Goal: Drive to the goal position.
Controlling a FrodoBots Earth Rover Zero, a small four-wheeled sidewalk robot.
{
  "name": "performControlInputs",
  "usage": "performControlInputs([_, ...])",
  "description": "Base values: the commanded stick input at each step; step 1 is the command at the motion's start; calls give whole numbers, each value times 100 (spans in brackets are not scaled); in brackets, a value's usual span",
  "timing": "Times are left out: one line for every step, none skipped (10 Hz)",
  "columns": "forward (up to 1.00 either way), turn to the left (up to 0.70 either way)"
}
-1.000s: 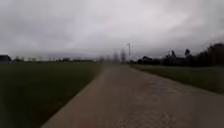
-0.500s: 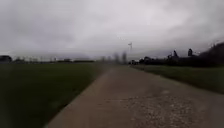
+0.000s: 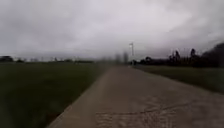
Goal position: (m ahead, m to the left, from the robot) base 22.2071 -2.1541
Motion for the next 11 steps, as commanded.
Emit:
performControlInputs([85, 0])
performControlInputs([85, -33])
performControlInputs([85, -33])
performControlInputs([85, -33])
performControlInputs([85, -33])
performControlInputs([85, -29])
performControlInputs([85, -23])
performControlInputs([85, -17])
performControlInputs([85, -11])
performControlInputs([85, -5])
performControlInputs([85, 0])
